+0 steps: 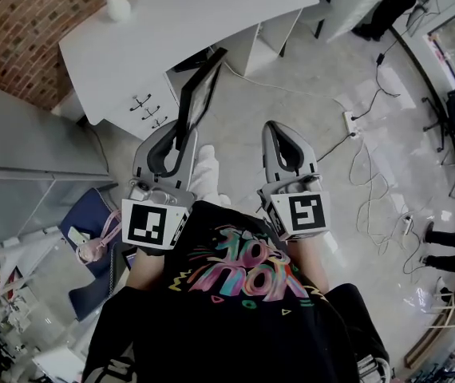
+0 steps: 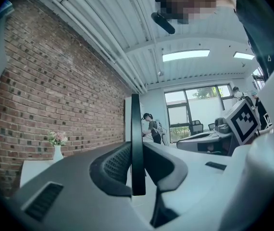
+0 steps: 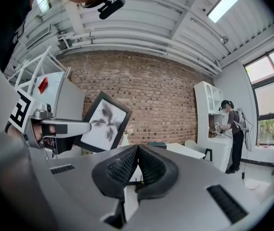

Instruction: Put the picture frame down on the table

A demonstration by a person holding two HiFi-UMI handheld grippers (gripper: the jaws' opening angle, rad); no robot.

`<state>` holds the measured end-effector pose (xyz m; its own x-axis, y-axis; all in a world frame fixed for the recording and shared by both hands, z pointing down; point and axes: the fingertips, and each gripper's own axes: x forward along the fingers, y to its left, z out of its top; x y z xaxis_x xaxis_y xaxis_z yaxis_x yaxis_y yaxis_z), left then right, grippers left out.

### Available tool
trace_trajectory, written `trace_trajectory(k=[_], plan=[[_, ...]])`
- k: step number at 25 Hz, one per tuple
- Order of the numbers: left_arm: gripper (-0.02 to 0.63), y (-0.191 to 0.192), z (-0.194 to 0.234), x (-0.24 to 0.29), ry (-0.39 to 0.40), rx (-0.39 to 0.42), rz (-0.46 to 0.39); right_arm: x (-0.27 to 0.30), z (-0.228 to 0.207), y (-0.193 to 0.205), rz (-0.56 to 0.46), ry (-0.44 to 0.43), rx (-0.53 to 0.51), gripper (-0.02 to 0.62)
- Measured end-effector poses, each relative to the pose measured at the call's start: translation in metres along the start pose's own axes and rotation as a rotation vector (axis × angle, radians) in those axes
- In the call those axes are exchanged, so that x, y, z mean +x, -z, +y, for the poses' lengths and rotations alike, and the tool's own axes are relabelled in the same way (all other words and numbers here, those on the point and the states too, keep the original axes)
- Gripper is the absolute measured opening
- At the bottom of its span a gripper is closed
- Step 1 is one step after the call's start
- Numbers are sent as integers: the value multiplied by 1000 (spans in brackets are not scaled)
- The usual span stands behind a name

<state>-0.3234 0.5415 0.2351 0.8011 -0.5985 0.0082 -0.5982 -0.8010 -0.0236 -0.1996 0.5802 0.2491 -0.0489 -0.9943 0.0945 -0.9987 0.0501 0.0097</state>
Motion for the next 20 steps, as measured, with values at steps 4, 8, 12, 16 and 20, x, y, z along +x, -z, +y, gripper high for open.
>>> trace_trajectory(k=[4,8,12,16,20], plan=[[80,3,13,36,-11,-24,-16,29,-22,16,57,-15,-17,18],[80,14,46,82,-12,-12,-4,84,-39,16,39,-40,-27,18],[80,15,100,132,-39,-53,-17,157,-49,8,41,-51,-35,18],[80,24,152,183,-29,-50,15,229,-65,-11,23,-42,-27,18],[80,24,199,220,-36,-69,20,286,-76,-21,33,-41,-23,18]])
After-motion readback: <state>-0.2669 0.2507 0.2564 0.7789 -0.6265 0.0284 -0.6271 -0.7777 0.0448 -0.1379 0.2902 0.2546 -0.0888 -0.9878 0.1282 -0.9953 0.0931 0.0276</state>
